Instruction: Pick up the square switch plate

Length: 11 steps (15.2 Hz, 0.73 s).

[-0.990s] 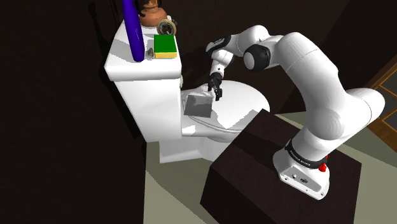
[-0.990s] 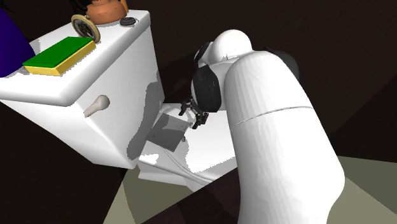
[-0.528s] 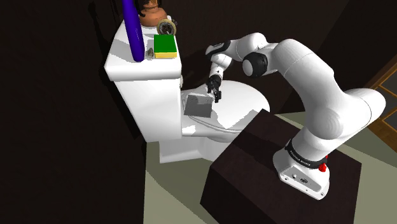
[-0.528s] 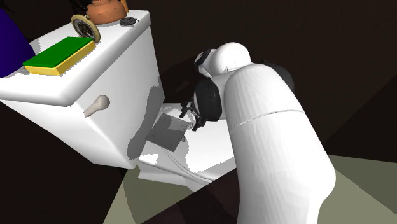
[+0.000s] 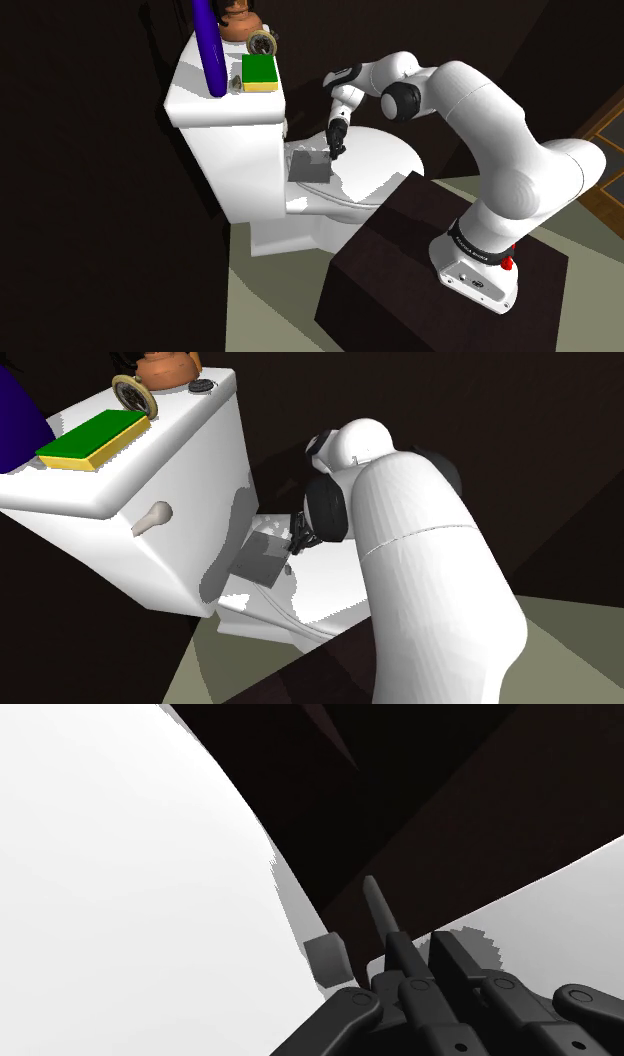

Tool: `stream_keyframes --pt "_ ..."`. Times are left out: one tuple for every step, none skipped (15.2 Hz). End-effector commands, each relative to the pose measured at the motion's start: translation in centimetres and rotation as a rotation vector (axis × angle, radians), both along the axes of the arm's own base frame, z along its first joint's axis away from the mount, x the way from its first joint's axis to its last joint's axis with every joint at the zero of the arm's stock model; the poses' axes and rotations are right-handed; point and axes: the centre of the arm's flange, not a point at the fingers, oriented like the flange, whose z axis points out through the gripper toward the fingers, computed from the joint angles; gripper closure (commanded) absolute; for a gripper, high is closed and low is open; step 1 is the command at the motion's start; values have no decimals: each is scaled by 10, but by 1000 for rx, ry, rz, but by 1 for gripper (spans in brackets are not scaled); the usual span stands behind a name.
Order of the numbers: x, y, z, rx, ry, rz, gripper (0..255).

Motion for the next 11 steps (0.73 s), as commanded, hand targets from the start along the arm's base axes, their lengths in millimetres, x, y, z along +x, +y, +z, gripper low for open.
stream_keyframes --pt "-5 1 -7 7 15 0 255" --pt "-4 4 -11 6 15 1 255" --pt "-4 4 -6 6 15 1 255" --pt "-4 4 -1 6 15 1 255" --pt "-4 4 5 6 15 1 255" --pt "-4 4 10 6 15 1 255" --pt "-4 4 15 6 15 1 255" --pt "-4 4 20 6 15 1 255" --pt "-4 4 26 6 15 1 255" --pt "-4 4 31 6 15 1 255" --pt "-4 4 36 6 15 1 255"
